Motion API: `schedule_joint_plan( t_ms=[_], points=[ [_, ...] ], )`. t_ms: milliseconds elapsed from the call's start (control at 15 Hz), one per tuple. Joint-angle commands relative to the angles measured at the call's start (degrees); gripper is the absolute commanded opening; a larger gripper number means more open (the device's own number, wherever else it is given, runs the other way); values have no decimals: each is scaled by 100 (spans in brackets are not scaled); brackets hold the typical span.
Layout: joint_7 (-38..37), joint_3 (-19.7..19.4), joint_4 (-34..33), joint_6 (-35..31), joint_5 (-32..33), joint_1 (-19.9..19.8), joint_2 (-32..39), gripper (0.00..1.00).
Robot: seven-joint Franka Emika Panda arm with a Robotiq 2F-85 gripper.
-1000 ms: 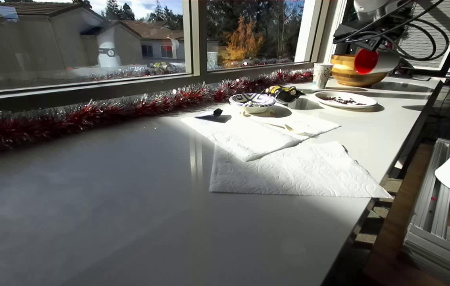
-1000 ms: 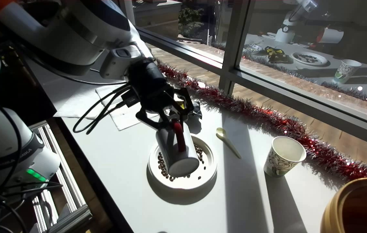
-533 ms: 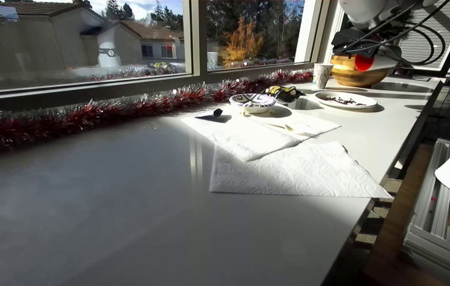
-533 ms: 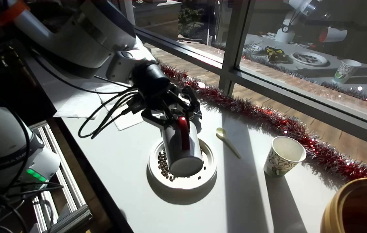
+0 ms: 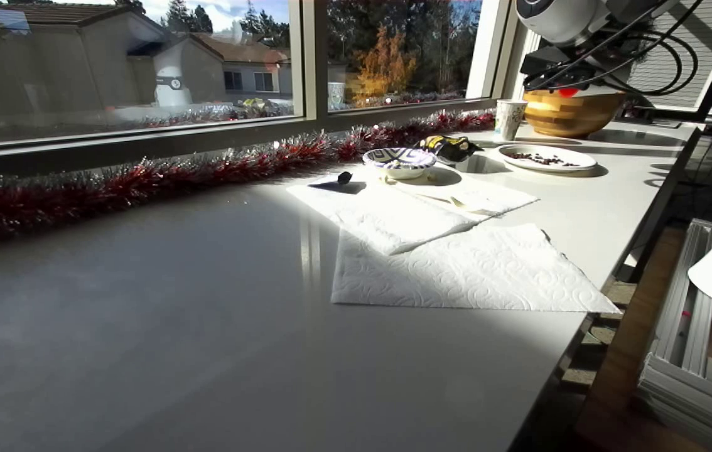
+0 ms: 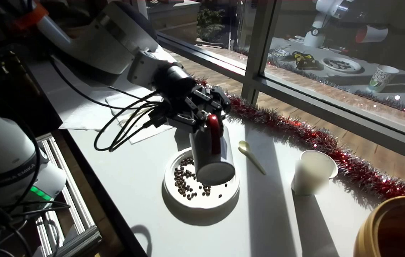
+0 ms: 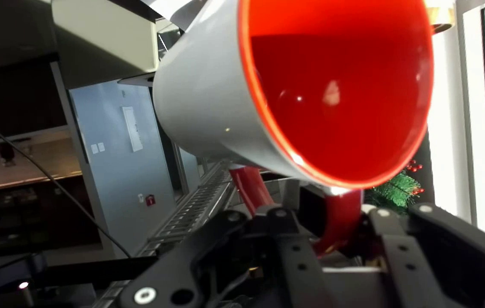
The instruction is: Pour out the beans from the cup
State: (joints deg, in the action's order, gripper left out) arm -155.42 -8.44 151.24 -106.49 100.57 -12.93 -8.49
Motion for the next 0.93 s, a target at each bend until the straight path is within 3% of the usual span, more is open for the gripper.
schedule_joint_plan(
  t_ms=[0, 867],
  points=[
    [-261, -54, -139, 530, 424, 165, 335, 2],
    [-261, 21, -55, 1852, 1203, 359, 1192, 2]
  ],
)
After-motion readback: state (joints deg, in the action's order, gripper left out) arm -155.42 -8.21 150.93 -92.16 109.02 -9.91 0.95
